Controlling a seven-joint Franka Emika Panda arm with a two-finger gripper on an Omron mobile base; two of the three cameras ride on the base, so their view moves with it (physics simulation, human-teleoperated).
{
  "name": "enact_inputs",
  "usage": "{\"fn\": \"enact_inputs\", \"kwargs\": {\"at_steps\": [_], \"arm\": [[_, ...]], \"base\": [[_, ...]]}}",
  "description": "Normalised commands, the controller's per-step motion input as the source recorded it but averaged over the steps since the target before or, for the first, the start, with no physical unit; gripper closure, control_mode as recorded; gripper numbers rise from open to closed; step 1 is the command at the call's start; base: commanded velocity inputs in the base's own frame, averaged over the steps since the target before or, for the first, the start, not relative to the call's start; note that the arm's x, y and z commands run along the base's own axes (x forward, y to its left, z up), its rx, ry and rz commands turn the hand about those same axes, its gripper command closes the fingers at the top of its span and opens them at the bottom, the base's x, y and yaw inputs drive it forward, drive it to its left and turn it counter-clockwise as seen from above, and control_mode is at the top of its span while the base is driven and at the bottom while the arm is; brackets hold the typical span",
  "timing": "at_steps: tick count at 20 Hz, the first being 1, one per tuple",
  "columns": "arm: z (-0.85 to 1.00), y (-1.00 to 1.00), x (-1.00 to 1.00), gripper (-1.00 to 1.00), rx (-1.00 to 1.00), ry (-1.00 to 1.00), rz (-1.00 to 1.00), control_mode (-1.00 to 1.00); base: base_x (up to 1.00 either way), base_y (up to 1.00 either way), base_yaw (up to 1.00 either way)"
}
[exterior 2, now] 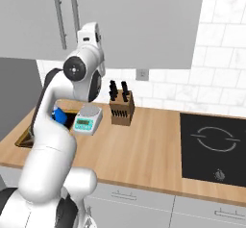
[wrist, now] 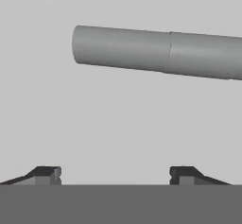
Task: Pick the kettle from the counter and place it on the tray. Then pick the mug from the cabinet and place it on the tray. Then close the cabinet doors.
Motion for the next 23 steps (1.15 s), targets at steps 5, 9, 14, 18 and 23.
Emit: {"fn": "enact_inputs", "kwargs": {"at_steps": [5,9,14,18,23], "arm": [[-0.03,-0.11,0.55,-1.00,0.00,0.09,0.00,-1.00],[-0.09,-0.13,0.46,-1.00,0.00,0.09,-0.02,-1.00],[-0.14,-0.11,0.36,-1.00,0.00,0.07,-0.06,-1.00],[-0.22,-0.05,0.15,-1.00,0.00,0.10,-0.12,-1.00],[-0.14,-0.07,0.18,-1.00,0.00,0.04,-0.09,-1.00]], "base": [[0.00,0.00,0.00],[0.00,0.00,0.00],[0.00,0.00,0.00],[0.00,0.00,0.00],[0.00,0.00,0.00]]}}
